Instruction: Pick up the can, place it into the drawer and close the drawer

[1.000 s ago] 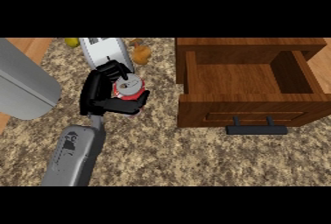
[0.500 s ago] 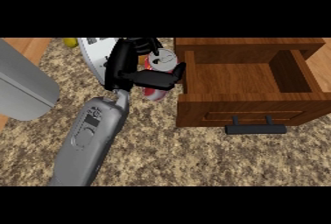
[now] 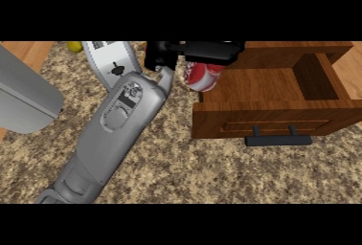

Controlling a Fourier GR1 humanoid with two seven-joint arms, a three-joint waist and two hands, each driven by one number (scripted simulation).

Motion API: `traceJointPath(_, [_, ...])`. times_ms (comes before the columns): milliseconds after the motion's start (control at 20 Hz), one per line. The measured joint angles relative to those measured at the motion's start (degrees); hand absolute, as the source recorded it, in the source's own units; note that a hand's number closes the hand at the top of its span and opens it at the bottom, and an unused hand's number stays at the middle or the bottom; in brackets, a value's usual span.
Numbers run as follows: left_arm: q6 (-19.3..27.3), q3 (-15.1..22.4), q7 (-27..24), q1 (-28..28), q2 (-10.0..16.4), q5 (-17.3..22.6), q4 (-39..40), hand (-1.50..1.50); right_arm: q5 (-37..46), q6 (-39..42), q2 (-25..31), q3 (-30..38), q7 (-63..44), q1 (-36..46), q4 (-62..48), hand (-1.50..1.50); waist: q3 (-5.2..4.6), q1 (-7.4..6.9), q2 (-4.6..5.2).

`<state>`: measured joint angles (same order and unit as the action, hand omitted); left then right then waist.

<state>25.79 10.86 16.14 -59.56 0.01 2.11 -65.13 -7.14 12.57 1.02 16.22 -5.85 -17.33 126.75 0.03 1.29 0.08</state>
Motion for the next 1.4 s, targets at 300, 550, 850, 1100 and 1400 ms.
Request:
traceJointPath(300, [2.99, 1.44, 1.14, -8.66, -0.01, 2.87, 7.76, 1.5, 0.27, -0.03, 0.13, 0.06, -0.2, 0.63, -0.75, -1.5, 0.02, 0.23, 0.06])
traceJointPath(550, [4.51, 2.26, -0.46, -15.6, -0.01, 6.42, 16.4, 1.5, 0.71, -0.34, 0.21, -0.24, 0.1, 2.26, -2.3, -1.5, 0.03, 0.7, 0.25])
traceJointPath(850, [5.33, 3.76, -4.82, -21.28, 0.0, 10.73, 26.75, 1.5, 0.18, 0.26, 0.77, 0.05, -0.16, 2.69, -1.86, -1.5, 0.06, 1.83, 0.57])
traceJointPath(1100, [6.4, 7.6, -6.73, -23.67, -0.01, 14.86, 31.36, 1.5, 0.29, 0.22, 1.23, 0.29, -0.51, 4.03, -3.31, -1.5, 0.07, 2.24, 0.62])
traceJointPath(1400, [7.16, 10.75, -9.81, -25.1, -0.01, 19.1, 36.46, 1.5, 1.73, -0.81, 0.89, -1.35, -1.97, 6.42, -3.17, -1.5, 0.09, 3.1, 0.95])
